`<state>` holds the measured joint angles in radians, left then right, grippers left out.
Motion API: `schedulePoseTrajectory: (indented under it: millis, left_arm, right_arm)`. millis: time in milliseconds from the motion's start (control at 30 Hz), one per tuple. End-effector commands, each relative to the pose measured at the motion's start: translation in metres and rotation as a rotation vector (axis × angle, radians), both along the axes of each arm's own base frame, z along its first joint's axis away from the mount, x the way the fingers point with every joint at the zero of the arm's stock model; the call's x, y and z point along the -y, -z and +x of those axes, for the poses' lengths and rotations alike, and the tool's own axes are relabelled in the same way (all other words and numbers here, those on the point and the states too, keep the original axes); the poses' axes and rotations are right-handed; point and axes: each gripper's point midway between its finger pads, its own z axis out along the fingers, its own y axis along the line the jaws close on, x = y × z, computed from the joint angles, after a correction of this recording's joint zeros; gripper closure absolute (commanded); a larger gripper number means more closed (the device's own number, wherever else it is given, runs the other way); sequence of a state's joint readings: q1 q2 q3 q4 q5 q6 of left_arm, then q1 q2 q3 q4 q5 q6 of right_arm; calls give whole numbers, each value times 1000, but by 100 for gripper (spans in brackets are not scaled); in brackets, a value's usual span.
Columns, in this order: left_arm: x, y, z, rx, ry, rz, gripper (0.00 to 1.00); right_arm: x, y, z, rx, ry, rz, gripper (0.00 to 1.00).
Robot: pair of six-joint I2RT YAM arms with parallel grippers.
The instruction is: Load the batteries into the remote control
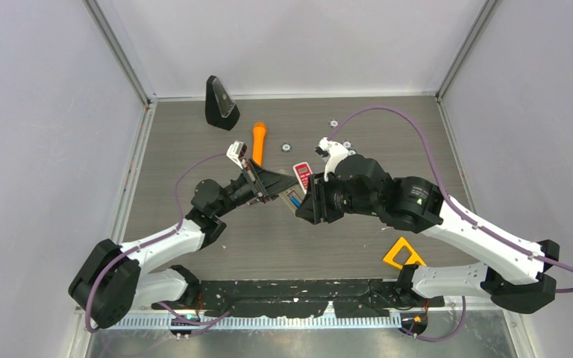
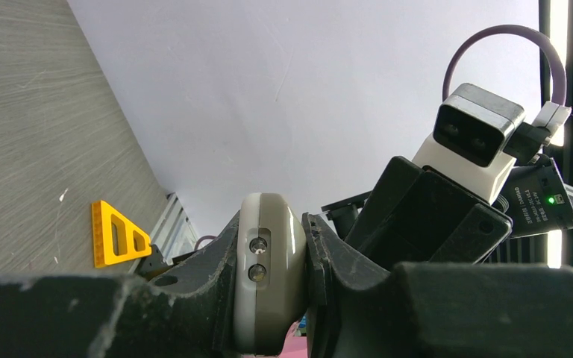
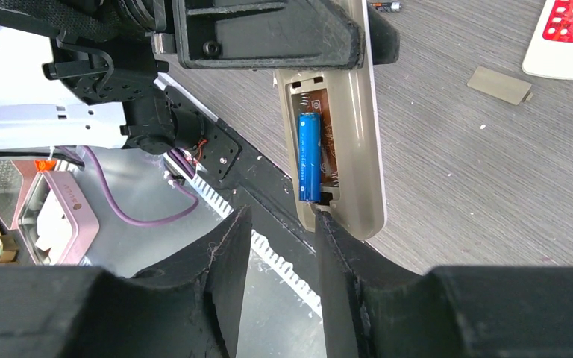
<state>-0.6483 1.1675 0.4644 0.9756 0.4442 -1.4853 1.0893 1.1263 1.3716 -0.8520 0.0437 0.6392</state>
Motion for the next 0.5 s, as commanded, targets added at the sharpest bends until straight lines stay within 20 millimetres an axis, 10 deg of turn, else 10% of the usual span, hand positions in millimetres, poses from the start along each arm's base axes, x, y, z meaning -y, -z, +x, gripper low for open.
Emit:
schedulePoseTrajectory:
  millis: [0, 467]
  left_arm:
    - [-1, -23, 0, 68, -13, -55, 100]
    - [0, -21, -1, 65, -7, -51, 100]
  right_arm:
    - [0, -15, 5, 26, 30, 65, 58]
    - [-5, -2, 11, -7, 34, 40, 72]
